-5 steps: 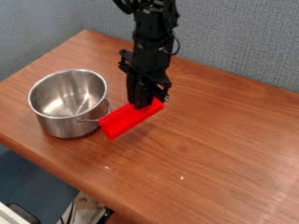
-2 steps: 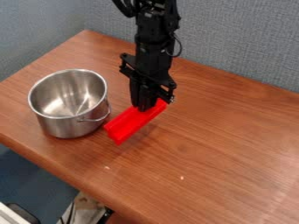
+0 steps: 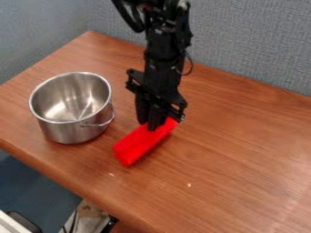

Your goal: Move the red object from the metal pot to the table

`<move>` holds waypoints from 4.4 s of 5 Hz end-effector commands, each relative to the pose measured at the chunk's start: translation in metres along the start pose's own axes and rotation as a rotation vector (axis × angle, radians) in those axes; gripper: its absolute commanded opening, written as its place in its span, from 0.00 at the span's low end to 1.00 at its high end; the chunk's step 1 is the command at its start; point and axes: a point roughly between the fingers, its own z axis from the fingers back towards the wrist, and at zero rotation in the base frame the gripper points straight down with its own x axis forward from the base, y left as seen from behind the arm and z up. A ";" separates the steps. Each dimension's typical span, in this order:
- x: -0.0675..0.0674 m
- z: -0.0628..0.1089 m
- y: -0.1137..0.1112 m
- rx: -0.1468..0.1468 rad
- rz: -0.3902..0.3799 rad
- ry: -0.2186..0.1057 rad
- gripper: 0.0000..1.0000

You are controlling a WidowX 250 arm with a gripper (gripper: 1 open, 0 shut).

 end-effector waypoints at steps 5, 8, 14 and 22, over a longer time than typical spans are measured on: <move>-0.041 0.013 -0.014 0.095 0.130 0.031 1.00; -0.054 -0.002 0.030 0.083 0.224 -0.023 1.00; -0.034 -0.025 0.030 0.078 0.202 -0.129 0.00; 0.016 0.022 0.029 0.035 0.658 -0.152 0.00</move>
